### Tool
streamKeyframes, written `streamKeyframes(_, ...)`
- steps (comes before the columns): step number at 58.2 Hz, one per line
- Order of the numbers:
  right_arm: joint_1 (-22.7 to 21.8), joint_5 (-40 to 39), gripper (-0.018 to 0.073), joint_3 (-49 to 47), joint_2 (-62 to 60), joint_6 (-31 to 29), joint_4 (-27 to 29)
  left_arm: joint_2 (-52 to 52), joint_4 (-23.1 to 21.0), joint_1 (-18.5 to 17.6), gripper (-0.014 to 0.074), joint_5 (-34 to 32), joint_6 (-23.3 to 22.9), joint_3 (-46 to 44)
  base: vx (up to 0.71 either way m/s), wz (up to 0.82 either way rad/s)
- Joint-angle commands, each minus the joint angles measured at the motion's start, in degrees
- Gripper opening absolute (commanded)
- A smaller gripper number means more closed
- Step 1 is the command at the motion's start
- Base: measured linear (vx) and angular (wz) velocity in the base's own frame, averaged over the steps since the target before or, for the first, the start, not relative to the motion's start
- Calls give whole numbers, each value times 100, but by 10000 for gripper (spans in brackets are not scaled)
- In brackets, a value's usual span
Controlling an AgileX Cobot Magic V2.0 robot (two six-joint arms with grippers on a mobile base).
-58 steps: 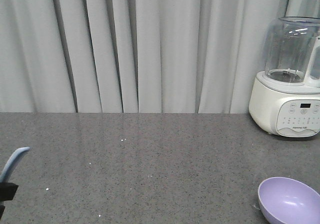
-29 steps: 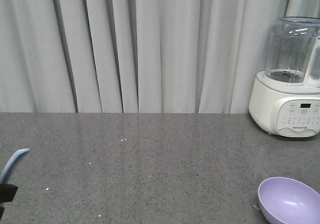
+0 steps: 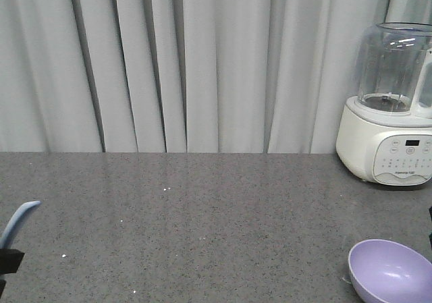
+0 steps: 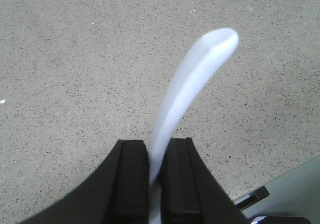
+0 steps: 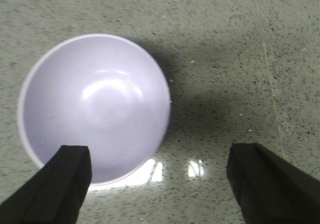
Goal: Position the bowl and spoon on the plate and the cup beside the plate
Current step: 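Grip the lavender bowl rim with the right gripper and lift it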
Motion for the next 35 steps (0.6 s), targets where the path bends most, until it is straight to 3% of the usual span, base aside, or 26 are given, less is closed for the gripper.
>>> streamKeyframes(1, -95, -147, 589, -207, 60, -226, 59, -80, -129, -42, 175, -316, -43, -139, 0, 0)
streamKeyframes(27, -60, -699, 539, -207, 1178, -999, 941, -80, -129, -42, 175, -316, -43, -139, 0, 0)
streamKeyframes(35, -60, -872, 513, -207, 1416, -1005, 963, -80, -129, -42, 175, -316, -43, -139, 0, 0)
